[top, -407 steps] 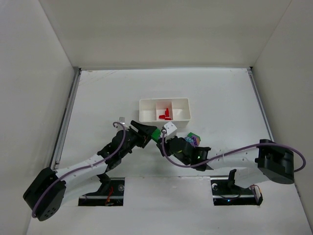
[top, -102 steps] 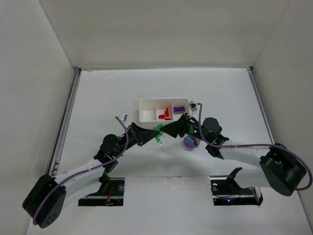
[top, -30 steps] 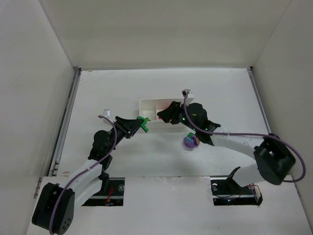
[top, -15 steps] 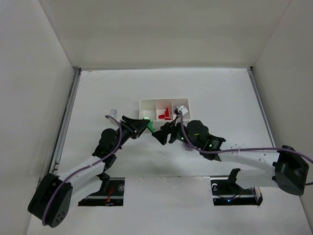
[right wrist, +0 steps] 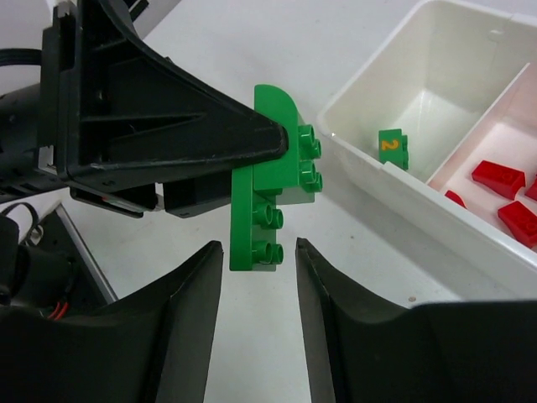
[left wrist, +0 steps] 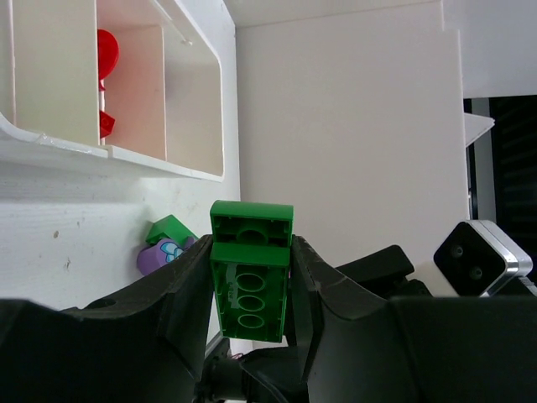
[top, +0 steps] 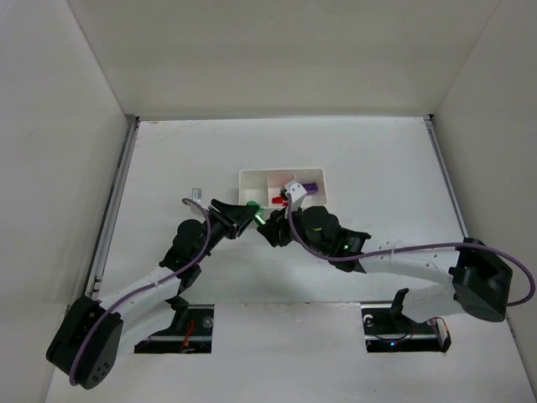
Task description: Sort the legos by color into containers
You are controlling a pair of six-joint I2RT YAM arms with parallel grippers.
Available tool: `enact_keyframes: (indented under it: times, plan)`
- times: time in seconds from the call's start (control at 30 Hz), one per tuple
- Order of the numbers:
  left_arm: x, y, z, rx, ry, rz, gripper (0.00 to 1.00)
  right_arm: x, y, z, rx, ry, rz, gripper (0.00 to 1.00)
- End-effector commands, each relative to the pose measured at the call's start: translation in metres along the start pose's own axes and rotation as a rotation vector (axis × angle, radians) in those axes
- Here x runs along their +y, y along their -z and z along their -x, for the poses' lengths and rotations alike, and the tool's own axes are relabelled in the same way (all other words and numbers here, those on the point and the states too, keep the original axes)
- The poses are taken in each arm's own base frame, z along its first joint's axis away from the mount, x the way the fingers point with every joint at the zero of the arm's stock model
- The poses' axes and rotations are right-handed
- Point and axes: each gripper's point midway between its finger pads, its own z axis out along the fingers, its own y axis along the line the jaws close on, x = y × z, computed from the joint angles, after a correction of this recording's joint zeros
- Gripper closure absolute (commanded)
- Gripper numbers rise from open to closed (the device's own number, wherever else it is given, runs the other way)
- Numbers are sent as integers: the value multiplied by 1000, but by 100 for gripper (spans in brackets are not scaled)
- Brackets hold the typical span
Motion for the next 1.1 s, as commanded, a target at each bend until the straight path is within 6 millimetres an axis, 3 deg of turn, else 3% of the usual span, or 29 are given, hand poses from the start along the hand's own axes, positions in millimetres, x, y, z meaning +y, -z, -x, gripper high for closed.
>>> enact_keyframes:
  times: [0.0,0.1,0.3,0.47,0.67,1.07]
  plan:
    - [-31,-4,5,-14,-7,-86,86,9,-5,28,-70,16,-5,54]
    - [-33,-5,3,-9,-8,-92,86,9,-10,28,-69,21,-12,58]
    - [-31,-5,3,-11,-5,-85,86,16,-12,36,-104,40,-30,77]
    - [-25,-7,5,-36,7,-61,86,50,-8,29,-83,106,45,81]
    - [-18,-11,7,-83,31,-29,86,75,-8,25,-72,145,78,84]
    - [-7,-18,11,-189,24,19,87,106,-4,21,-64,83,113,86]
